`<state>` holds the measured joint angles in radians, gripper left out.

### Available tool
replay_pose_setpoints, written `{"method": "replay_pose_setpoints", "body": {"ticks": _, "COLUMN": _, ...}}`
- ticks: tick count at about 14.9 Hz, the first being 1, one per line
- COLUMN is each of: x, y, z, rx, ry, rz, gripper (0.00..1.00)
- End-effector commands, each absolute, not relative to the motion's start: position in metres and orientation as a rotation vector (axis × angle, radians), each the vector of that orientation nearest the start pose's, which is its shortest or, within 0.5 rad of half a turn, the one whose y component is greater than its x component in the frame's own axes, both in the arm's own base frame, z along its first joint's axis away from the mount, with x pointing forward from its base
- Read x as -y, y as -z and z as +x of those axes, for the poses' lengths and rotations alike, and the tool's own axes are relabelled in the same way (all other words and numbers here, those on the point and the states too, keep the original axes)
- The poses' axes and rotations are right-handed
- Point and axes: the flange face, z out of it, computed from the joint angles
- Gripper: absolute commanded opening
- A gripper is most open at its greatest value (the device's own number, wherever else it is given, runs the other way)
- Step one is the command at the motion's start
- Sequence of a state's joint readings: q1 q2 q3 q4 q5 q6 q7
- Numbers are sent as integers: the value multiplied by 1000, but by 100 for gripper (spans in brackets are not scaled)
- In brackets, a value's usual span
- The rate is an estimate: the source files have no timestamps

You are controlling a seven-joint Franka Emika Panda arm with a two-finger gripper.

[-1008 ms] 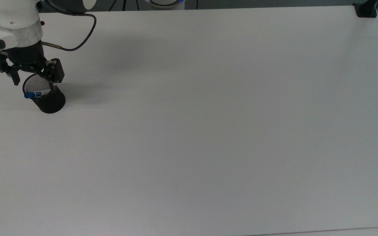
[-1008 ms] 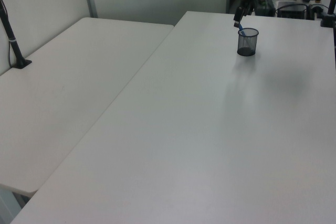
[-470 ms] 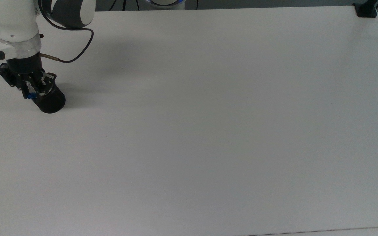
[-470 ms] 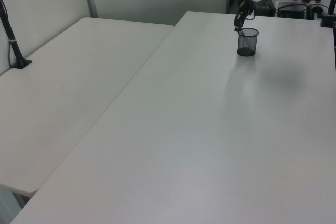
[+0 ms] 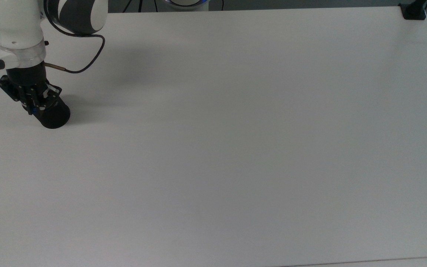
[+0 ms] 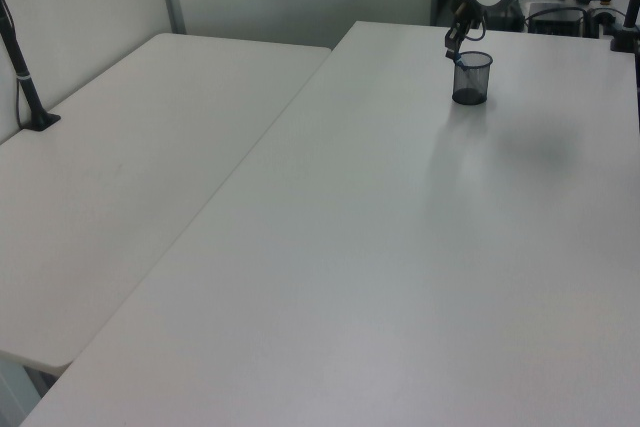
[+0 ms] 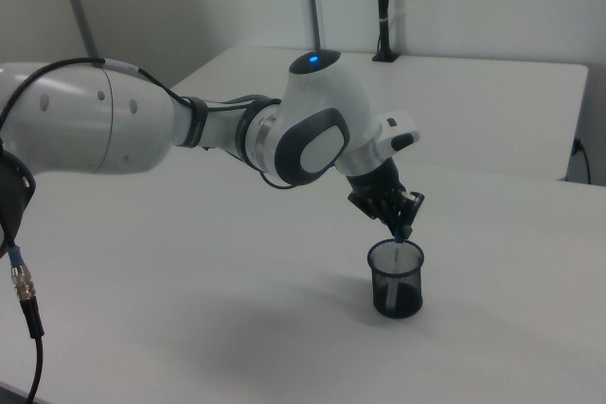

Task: Remove the marker
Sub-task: 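Close the gripper on the marker's blue cap, then lift the marker up out of the pen cup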

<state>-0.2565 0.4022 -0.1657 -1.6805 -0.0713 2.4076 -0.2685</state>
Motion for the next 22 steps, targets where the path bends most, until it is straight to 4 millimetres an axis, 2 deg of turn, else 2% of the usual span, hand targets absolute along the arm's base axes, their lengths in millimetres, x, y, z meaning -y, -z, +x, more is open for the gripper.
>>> {"method": "replay_pose_setpoints", "body": {"ticks": 1, "x": 275, "y": -437, "z": 630, "rx": -194, "ry": 542, "rz": -3327, "gripper": 0}}
{"method": "replay_pose_setpoints", "body": {"ticks": 4, "x": 273, "y": -481, "z": 620, "rx": -211, "ry": 604, "rz": -3315, "gripper": 0}}
{"method": "replay_pose_setpoints", "body": {"ticks": 8, "x": 264, "y": -556, "z": 596, "rx": -249, "ry": 611, "rz": -3272, "gripper": 0}}
{"method": "replay_pose_setpoints", "body": {"ticks": 10, "x": 248, "y": -596, "z": 576, "rx": -253, "ry": 623, "rz": -3219, "gripper": 0}}
{"method": "replay_pose_setpoints", "body": {"ticks": 11, "x": 237, "y": -605, "z": 569, "rx": -234, "ry": 578, "rz": -3207, "gripper": 0}}
{"method": "replay_pose_setpoints", "body": {"ticks": 12, "x": 223, "y": -603, "z": 569, "rx": -197, "ry": 505, "rz": -3202, "gripper": 0}}
{"method": "replay_pose_setpoints", "body": {"ticks": 13, "x": 200, "y": -594, "z": 577, "rx": -127, "ry": 439, "rz": -3199, "gripper": 0}}
{"method": "replay_pose_setpoints", "body": {"ticks": 14, "x": 186, "y": -578, "z": 584, "rx": -87, "ry": 374, "rz": -3196, "gripper": 0}}
{"method": "replay_pose_setpoints", "body": {"ticks": 15, "x": 176, "y": -551, "z": 595, "rx": -54, "ry": 292, "rz": -3194, "gripper": 0}}
{"method": "replay_pose_setpoints", "body": {"ticks": 17, "x": 157, "y": -512, "z": 611, "rx": -24, "ry": 179, "rz": -3182, "gripper": 0}}
{"method": "replay_pose_setpoints", "body": {"ticks": 20, "x": 115, "y": -465, "z": 626, "rx": 14, "ry": 34, "rz": -3159, "gripper": 0}}
{"method": "replay_pose_setpoints", "body": {"ticks": 21, "x": 95, "y": -442, "z": 632, "rx": 29, "ry": -31, "rz": -3156, "gripper": 0}}
{"method": "replay_pose_setpoints", "body": {"ticks": 22, "x": 86, "y": -428, "z": 636, "rx": 40, "ry": -64, "rz": -3153, "gripper": 0}}
